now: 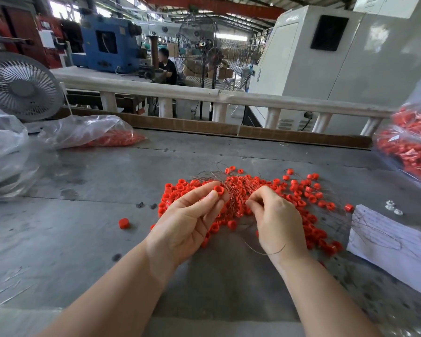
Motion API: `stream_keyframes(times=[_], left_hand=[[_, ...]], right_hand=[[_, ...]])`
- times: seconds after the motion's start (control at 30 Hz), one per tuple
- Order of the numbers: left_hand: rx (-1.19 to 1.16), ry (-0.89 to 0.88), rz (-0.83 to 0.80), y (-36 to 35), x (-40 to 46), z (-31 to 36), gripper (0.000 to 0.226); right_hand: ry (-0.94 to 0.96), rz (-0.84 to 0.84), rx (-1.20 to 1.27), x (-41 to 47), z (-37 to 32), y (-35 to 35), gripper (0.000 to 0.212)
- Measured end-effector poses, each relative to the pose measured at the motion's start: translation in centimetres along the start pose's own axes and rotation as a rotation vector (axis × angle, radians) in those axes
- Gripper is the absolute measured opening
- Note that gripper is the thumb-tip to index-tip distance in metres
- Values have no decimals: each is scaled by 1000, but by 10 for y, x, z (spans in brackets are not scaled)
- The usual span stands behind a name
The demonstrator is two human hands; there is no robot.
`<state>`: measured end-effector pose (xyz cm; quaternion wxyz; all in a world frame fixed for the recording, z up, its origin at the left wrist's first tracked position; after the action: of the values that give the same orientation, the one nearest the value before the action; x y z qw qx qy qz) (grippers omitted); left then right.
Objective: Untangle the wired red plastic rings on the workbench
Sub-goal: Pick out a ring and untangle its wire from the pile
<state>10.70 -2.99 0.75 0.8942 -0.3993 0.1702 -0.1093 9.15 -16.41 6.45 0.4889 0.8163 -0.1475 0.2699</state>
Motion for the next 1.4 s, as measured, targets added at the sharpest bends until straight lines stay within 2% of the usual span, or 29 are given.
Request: stream_keyframes(times=[0.13, 0.27, 0.43, 0.57, 0.73, 0.9, 1.17, 1.4], left_hand=[[2, -9, 5, 1, 1, 0, 21], [-2, -11, 5, 2, 1, 1, 21], [10, 9, -12, 0, 1, -1, 22], [49, 19, -26, -3, 0, -3, 22], [69, 18, -40, -5, -1, -2, 20], [68, 20, -39, -5, -1, -3, 20], [124, -5, 10, -1, -1, -1, 18], [139, 10, -6, -3, -2, -1, 19]], right_hand=[[-8, -29, -6, -1, 5, -4, 2], [-58, 9, 61, 0, 11, 1, 9], [114, 95, 369, 2, -20, 12, 9], [179, 61, 505, 0, -34, 9, 14], [84, 48, 595, 1, -25, 6, 19], [-25, -66, 717, -1, -22, -9, 23], [-90, -49, 841, -1, -15, -10, 15], [-92, -60, 886, 0, -13, -12, 18]])
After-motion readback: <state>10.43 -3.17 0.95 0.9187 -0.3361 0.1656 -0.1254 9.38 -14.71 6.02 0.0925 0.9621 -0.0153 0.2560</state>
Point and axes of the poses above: each hand's wrist, its own x-axis towards the middle knuckle, its own y-axis out of the back of the hand, z = x × y, the point moved 10 cm from there along x, towards the middle knuckle, and after that the axes turned 6 degrees about y, right-handed, at the moved point
